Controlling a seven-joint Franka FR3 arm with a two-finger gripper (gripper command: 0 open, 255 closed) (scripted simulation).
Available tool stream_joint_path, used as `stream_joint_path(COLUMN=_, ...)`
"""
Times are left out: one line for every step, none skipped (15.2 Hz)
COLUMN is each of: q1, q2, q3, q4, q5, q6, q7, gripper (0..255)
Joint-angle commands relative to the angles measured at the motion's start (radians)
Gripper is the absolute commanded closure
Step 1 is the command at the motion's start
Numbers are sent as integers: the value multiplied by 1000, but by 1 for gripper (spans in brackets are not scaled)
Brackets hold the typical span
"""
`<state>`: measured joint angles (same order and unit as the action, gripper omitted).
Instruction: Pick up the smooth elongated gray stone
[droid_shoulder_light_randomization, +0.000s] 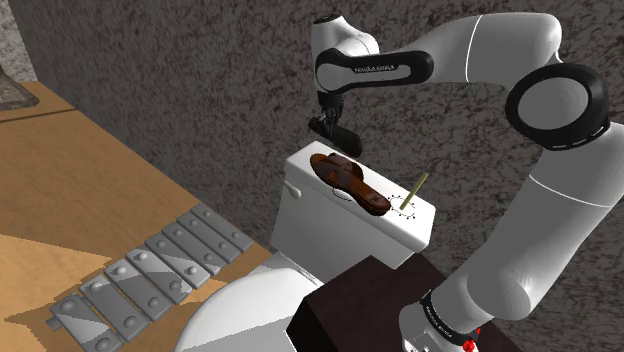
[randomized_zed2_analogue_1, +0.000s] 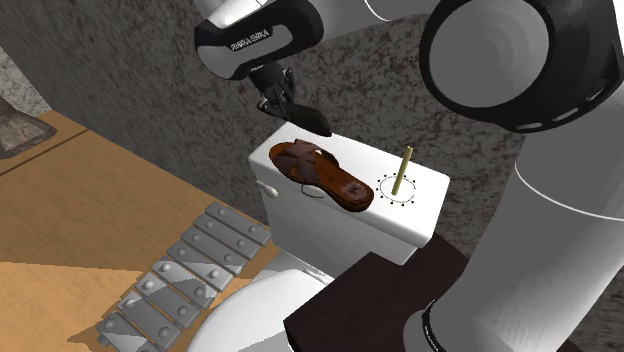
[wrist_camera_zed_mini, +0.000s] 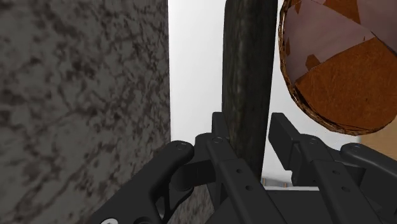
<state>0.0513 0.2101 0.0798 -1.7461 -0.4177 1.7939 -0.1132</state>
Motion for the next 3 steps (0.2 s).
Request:
stream_joint_path(q1=0, q2=-4, q3=0, q4=21, q5=3, q6=-23, q7=-10, gripper=255)
stream_joint_path(q1=0, q2=-4, q3=0, q4=22, q5=3, q6=-24, q7=-10, gripper=255)
stream_joint_path(q1=0, q2=-4, q3=0, q4=22, q5=3, q6=-25, q7=-10, gripper=255)
